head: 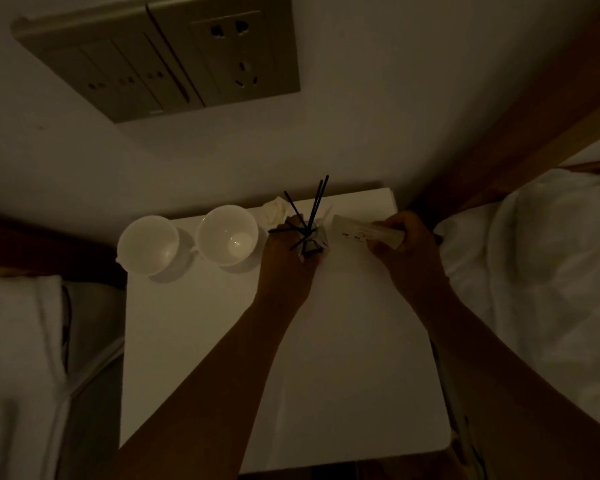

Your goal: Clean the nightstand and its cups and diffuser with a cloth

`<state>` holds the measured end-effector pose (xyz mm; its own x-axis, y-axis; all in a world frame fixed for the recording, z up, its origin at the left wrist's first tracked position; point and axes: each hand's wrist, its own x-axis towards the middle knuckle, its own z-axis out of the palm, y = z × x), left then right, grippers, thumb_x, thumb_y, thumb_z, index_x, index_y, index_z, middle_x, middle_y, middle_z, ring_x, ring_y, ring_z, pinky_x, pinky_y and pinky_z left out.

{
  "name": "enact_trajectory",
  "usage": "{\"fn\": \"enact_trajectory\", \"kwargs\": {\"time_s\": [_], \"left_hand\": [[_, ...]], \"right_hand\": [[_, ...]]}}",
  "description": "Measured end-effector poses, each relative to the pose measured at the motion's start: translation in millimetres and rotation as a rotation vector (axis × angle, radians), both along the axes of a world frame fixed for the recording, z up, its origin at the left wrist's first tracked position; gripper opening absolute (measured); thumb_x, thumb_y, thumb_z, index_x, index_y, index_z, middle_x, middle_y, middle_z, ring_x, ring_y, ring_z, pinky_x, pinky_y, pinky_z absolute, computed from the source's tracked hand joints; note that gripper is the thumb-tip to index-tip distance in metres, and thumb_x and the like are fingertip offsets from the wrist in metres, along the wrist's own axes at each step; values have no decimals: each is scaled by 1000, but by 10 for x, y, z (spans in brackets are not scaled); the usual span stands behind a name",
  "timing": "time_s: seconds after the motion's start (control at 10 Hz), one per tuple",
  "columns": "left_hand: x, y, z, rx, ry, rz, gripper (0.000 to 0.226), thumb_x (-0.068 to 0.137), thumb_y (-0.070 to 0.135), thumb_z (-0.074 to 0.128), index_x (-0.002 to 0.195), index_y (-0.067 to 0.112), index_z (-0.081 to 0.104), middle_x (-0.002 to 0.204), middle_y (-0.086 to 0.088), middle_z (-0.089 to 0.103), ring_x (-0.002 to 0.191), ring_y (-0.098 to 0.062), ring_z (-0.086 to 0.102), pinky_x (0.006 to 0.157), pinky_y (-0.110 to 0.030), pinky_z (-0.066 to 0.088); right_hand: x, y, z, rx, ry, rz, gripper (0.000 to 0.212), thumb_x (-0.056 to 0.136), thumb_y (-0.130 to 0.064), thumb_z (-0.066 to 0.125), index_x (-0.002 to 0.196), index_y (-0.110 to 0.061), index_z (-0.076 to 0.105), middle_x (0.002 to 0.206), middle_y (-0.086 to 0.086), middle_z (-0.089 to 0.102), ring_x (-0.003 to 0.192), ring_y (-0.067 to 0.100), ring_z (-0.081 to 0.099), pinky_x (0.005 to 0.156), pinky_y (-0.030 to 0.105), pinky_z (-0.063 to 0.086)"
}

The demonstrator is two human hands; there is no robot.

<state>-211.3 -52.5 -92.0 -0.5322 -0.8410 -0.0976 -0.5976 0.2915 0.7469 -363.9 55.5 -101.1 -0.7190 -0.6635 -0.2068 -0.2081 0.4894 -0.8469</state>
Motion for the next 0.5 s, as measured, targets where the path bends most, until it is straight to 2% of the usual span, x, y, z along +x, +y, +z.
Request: {"fn": "enact_trajectory", "kwargs": {"time_s": [0.1, 0.2, 0.3, 0.4, 0.5], "left_hand": [[36, 72, -47, 33, -44, 11, 53, 86, 16, 69, 135, 12, 49, 136, -5, 51, 126, -16, 47, 105, -18, 33], [83, 125, -65, 58, -74, 39, 64, 84, 12, 71, 141, 12, 42, 144, -3, 42, 134, -16, 40, 110, -18, 28], [165, 194, -27, 76, -98, 71, 70, 84, 9, 70, 145, 11, 36, 148, -4, 37, 138, -18, 35, 115, -27, 27], [287, 314, -7, 120, -94, 86, 78, 87, 10, 67, 151, 10, 22, 156, -6, 27, 144, -20, 26, 120, -33, 22], [436, 474, 73, 166, -160, 76, 78, 89, 18, 66, 152, 10, 20, 158, -8, 24, 146, -22, 23, 121, -39, 22]], "right_hand": [[-5, 0, -14, 0, -16, -11, 34, 80, -20, 73, 82, -43, 49, 91, -17, 60, 92, 12, 63, 77, 36, 57], [23, 29, -31, -51, -60, -33, 35, 80, -14, 73, 94, -39, 53, 99, -16, 59, 99, 10, 61, 83, 33, 57], [75, 104, -32, -43, -54, -63, 47, 79, -14, 75, 117, -25, 51, 111, -12, 57, 102, 7, 58, 82, 25, 55], [156, 227, -24, -46, -107, -138, 58, 80, -18, 74, 129, -24, 43, 120, -10, 56, 105, 5, 56, 79, 17, 49], [365, 387, 95, -59, -206, -301, 65, 81, -17, 72, 136, -18, 37, 126, -1, 55, 106, 11, 58, 77, 19, 49]]}}
